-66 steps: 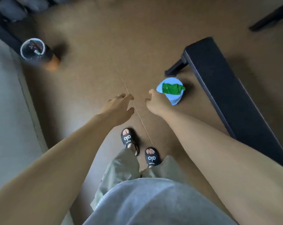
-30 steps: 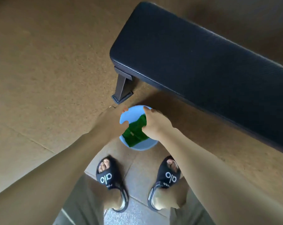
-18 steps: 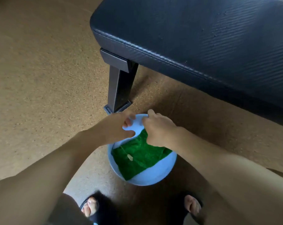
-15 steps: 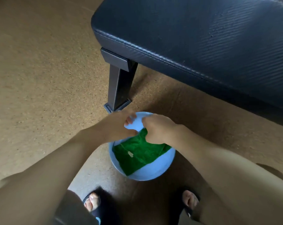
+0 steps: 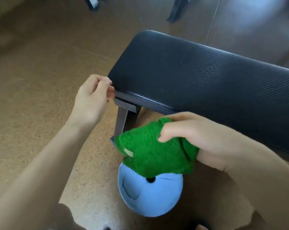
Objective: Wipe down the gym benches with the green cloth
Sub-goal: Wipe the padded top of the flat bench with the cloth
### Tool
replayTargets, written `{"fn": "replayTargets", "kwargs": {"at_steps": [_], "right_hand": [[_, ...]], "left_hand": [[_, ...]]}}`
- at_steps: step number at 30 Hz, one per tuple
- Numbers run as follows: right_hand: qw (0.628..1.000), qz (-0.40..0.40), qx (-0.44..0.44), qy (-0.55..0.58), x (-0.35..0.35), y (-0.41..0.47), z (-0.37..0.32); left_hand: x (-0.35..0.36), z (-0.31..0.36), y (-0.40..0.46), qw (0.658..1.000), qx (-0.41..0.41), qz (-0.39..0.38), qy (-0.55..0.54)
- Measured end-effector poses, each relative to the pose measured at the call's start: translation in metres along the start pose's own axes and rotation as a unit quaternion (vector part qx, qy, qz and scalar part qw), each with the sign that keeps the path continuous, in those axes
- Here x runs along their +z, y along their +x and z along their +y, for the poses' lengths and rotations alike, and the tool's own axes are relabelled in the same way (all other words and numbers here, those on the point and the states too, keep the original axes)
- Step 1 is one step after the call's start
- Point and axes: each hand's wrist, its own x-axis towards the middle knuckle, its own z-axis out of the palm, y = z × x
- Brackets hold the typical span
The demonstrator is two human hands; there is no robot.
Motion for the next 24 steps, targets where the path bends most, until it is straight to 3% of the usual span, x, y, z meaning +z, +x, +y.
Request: {"fn": "replayTargets", "kwargs": {"at_steps": [3,5,6,7,9,11,12,13,14,16,18,22,24], "right_hand": [[0.985,0.046,-0.07,0.149,-0.01,-0.01,-0.042],[0.945,0.059,-0.126,0.297,-0.015,-0.009,-0.063],[0.933,0.082,-0.158,0.313,-0.016,-0.007,-0.068],[0.926,0.139,-0.193,0.291,-0.017,-0.003,-0.071],[0.902,0.325,-0.264,0.108,-0.014,0.012,-0.085],[0.816,0.445,-0.303,-0.208,-0.005,0.028,-0.095],[0.777,0.442,-0.288,-0.343,-0.002,0.039,-0.094],[0.764,0.405,-0.251,-0.435,0.001,0.049,-0.089],[0.779,0.344,-0.202,-0.484,0.004,0.057,-0.083],[0.834,0.234,-0.128,-0.483,0.008,0.069,-0.068],[0.857,0.216,-0.116,-0.453,0.009,0.068,-0.056],[0.82,0.393,-0.159,-0.386,-0.005,0.053,-0.039],[0.804,0.445,-0.127,-0.373,-0.018,0.05,-0.032]], "left_hand": [[0.007,0.034,0.018,0.998,0.057,0.007,0.036],[0.012,0.056,0.025,0.992,0.115,-0.014,0.054],[0.013,0.067,0.027,0.989,0.136,-0.018,0.057],[0.013,0.078,0.028,0.987,0.151,-0.014,0.061],[0.007,0.098,0.032,0.982,0.18,0.011,0.063],[-0.001,0.112,0.034,0.975,0.211,0.022,0.063],[-0.005,0.117,0.034,0.972,0.224,0.011,0.065],[-0.008,0.119,0.035,0.97,0.232,-0.007,0.075],[-0.009,0.12,0.036,0.967,0.235,-0.028,0.098],[-0.009,0.119,0.041,0.958,0.221,-0.073,0.169],[-0.004,0.112,0.047,0.952,0.194,-0.105,0.214],[0.018,0.088,0.046,0.925,0.208,-0.182,0.26],[0.034,0.078,0.045,0.904,0.191,-0.229,0.308]]}}
